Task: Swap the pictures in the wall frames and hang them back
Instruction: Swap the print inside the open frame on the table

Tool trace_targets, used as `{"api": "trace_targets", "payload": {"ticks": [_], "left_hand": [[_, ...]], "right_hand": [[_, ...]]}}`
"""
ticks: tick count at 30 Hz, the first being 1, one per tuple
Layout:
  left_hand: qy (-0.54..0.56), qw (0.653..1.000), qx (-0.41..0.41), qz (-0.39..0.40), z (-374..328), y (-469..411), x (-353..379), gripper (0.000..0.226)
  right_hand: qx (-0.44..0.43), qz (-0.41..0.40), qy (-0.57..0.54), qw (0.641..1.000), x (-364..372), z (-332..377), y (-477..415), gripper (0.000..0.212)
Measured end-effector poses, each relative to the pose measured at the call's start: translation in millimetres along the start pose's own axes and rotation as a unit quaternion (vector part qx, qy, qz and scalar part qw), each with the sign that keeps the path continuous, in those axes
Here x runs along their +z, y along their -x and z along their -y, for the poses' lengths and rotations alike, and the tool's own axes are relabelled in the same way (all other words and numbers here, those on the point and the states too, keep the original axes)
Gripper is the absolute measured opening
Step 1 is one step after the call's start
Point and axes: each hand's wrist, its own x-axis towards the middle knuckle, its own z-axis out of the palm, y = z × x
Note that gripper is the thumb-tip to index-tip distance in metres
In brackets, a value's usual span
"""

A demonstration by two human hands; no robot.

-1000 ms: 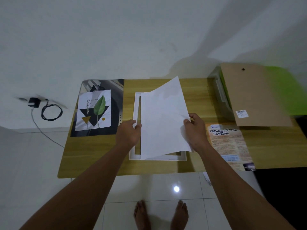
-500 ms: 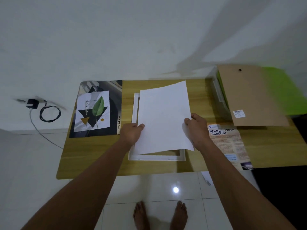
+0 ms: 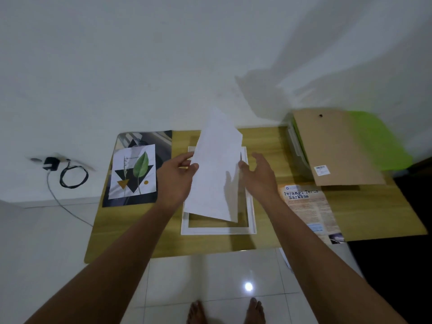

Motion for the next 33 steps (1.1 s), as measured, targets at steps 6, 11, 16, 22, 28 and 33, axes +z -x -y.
{"api": "trace_targets", "payload": {"ticks": [6,11,16,22,28,33], "left_hand": [[-0.047,0.989,0.137,0.042,-34.2,19.1,7.2,0.029],[-0.075,0.971,0.212,0.081,-47.4,37.2,18.9,0.030],[-0.014,0.990,0.128,0.059,-52.9,41.5,29.4,0.030],[0.042,0.972,-0.146,0.178,-44.9,29.0,45.5,0.070],[0.083,0.951,-0.207,0.215,-41.5,55.0,72.2,0.062],[0.018,0.961,-0.173,0.215,-19.2,84.5,94.9,0.064]], "right_hand": [[0.011,0.046,-0.149,0.988,-8.6,59.1,14.9,0.080],[0.012,-0.019,-0.182,0.983,-28.0,63.6,24.5,0.019],[0.003,-0.048,-0.176,0.983,-68.0,49.9,37.0,0.033],[0.068,-0.013,-0.258,0.964,-122.4,11.5,41.2,0.053],[0.132,0.038,-0.230,0.963,-150.2,-50.1,42.2,0.050],[0.123,0.036,-0.157,0.979,-157.6,-114.2,40.1,0.050]]}}
